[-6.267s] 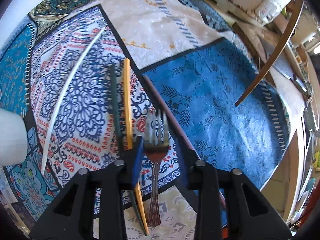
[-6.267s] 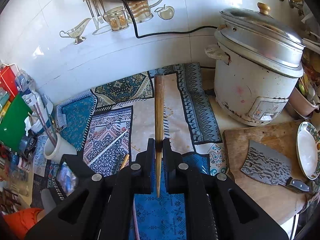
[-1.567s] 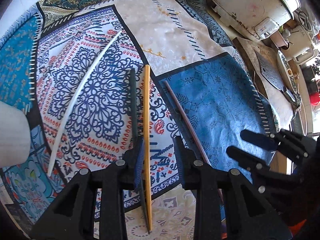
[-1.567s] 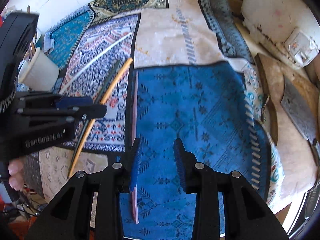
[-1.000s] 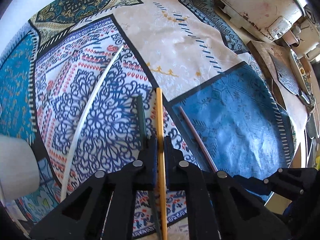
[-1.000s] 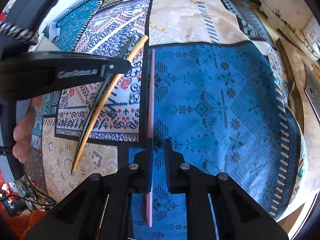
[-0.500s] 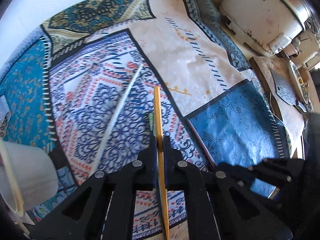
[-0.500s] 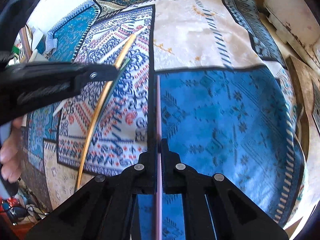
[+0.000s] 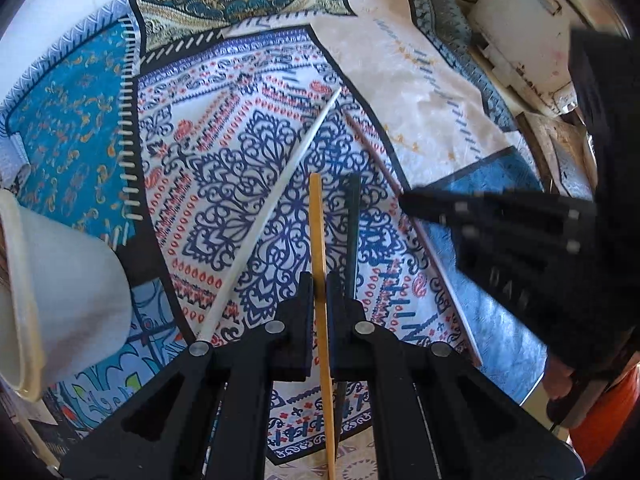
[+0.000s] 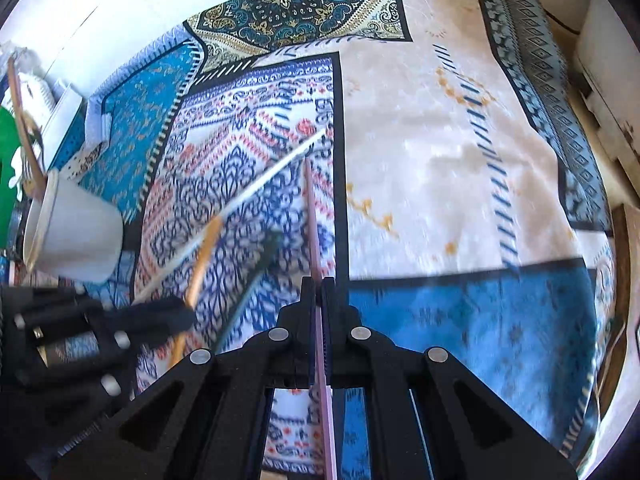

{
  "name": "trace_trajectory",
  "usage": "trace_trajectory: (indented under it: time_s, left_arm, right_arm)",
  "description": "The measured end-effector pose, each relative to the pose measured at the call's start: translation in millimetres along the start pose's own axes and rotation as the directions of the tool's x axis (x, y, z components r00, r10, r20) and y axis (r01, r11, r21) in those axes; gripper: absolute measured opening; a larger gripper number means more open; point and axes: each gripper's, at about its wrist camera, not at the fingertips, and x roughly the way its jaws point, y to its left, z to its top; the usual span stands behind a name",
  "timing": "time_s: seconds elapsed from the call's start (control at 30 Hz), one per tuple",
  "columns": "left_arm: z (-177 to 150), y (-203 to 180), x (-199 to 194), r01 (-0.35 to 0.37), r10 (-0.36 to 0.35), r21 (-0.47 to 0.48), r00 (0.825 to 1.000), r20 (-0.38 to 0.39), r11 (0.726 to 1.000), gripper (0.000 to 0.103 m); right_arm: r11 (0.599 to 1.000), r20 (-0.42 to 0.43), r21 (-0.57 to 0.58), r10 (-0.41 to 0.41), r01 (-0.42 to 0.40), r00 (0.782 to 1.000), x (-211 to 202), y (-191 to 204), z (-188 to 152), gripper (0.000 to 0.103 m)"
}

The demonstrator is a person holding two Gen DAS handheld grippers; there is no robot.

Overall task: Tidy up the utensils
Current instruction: 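Lift the yellow chopstick toward the cup with the left tool while the right tool lifts the pink chopstick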

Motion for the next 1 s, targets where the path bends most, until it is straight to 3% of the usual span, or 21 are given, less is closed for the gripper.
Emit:
trace_trajectory:
  time_s: [0.13,0.3,0.4,0.5,0.63,1.0]
  left_arm:
    - [0.6,-1.7,4.5,0.004,-0.004,0.003,1.000,-0.005,1.000,0.004]
    - [5.4,-3.4,6.5,0.003,-0.003,0.001,1.000,0.012,1.000,0.004]
    - [10.3,-1.7,5.1,0.015,-0.014,-0.019,0.999,0.030,1.000,0.004]
    - [9.4,3.3,-2.3,0.027,-0.025,-0.040,0.998,0.052,0.999,0.004]
    - [6.6,8.0,-17.7,0.036,-0.032,-0.050,0.996,0.085,0.998,0.004]
    - [-8.4,7.8,-73.8,0.047,-0.033,-0.066,0.978,0.208,0.997,0.004]
  right_arm:
    - [1.000,-0.019,-0.018,-0.015,0.014,1.000,-4.9,-1.3,-4.0,0.003]
    - [0.999,-0.048,-0.048,-0.022,0.020,0.999,1.7,0.7,-5.3,0.013]
    - [0.997,-0.044,-0.066,-0.038,0.035,0.998,3.9,5.6,-2.4,0.013]
    - [0.995,-0.038,-0.078,-0.065,0.062,0.997,7.6,11.6,0.2,0.006]
    - [0.999,-0.047,-0.020,-0.037,0.036,0.998,9.0,7.6,2.6,0.006]
    - [1.000,0.115,0.028,-0.012,0.009,0.993,-48.4,15.8,-9.2,0.005]
